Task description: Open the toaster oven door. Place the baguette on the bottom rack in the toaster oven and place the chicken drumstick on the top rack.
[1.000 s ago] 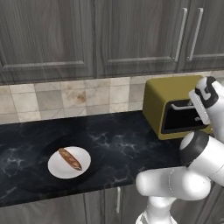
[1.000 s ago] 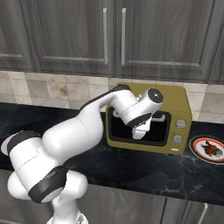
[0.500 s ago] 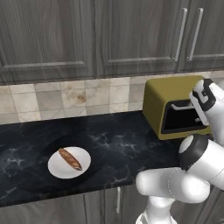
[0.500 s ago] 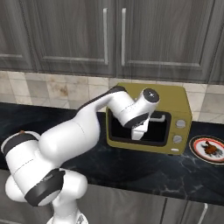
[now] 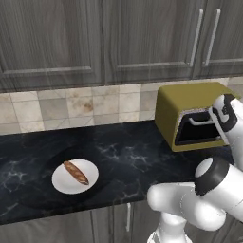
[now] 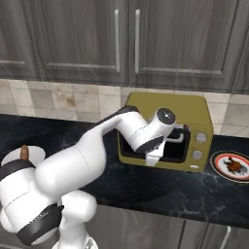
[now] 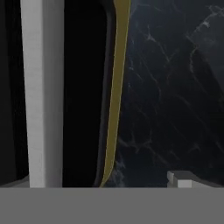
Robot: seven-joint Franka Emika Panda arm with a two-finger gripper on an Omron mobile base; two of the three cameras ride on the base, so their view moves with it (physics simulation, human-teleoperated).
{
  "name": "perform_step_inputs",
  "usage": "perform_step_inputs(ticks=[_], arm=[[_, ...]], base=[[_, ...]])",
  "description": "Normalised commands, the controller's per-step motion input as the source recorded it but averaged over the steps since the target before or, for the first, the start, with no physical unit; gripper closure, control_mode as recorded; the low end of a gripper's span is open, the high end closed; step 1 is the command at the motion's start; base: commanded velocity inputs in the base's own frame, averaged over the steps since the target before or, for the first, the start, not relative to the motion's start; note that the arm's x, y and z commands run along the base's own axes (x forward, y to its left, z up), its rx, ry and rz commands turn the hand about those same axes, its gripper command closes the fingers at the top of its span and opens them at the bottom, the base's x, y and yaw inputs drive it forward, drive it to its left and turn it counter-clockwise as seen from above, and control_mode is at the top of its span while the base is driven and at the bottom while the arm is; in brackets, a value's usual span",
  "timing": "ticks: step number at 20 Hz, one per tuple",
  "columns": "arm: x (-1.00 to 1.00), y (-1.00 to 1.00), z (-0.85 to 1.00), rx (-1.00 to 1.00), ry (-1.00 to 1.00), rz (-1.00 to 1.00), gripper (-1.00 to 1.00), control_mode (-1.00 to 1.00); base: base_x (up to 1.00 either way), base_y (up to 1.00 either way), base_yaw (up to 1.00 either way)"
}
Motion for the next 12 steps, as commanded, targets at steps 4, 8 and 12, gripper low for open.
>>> perform_step_inputs(ticks=[4,8,12], arm=[[-0.77,-0.02,-0.57,0.11,0.04,0.0,-1.0,-1.0],[-0.77,-0.14,-0.12,0.19,0.0,0.0,-1.0,-1.0],[-0.68,-0.21,0.0,0.15,0.01,-0.01,-1.0,-1.0]], base=[[0.0,0.0,0.0],[0.0,0.0,0.0],[0.0,0.0,0.0]])
